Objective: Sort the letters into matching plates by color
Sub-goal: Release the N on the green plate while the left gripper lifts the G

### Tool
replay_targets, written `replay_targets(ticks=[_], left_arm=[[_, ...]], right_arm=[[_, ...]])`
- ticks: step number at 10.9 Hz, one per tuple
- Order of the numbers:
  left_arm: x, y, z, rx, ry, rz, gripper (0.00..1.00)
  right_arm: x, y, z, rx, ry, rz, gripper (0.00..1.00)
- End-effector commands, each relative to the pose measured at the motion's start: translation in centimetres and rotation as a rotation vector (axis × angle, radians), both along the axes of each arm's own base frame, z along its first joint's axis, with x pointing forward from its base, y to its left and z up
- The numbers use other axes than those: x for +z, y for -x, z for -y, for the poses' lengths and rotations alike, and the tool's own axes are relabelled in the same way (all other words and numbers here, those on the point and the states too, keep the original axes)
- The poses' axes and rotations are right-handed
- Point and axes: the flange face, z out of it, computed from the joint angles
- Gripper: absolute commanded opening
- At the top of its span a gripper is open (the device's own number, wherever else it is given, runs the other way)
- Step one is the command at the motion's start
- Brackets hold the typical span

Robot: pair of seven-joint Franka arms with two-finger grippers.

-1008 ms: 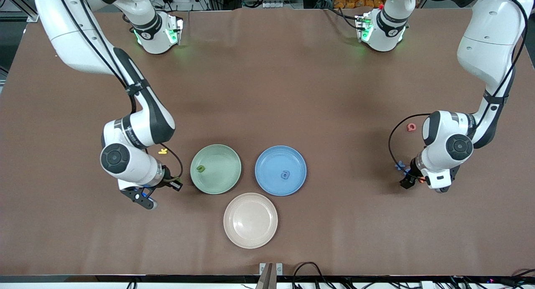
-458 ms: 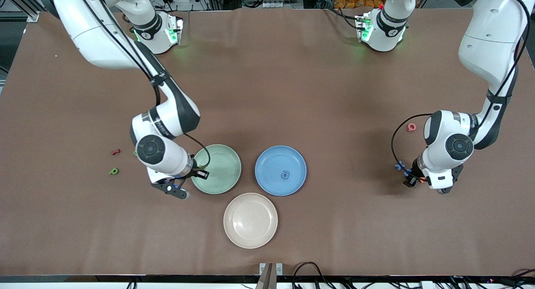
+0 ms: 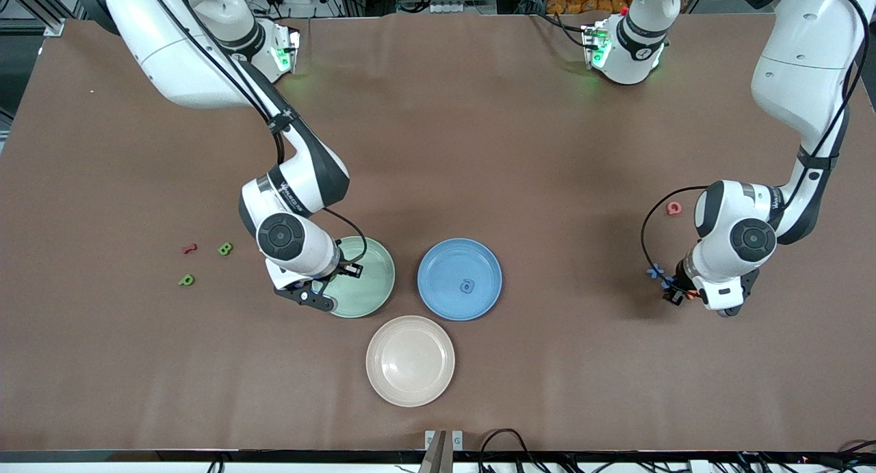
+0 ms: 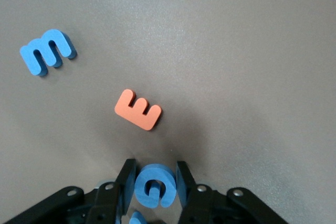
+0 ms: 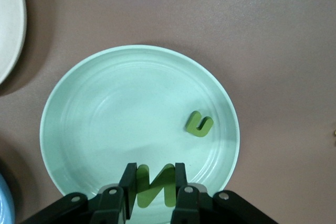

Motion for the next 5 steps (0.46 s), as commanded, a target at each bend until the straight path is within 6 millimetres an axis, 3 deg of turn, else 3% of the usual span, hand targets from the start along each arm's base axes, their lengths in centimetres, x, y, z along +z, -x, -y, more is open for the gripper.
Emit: replay_targets(ticks=[1,5], left_arm=[[0.9,0.2,0.6,0.01,-0.034,-0.023,0.0],[2.4,0.2,2.4,0.003,-0.041,-0.028,0.0]], right_arm=[[-0.2,0.2,0.2,-0.027,0.02,-0.016,0.98],[0.7,0.0,0.3,-0.054,0.035,0.007,1.0]])
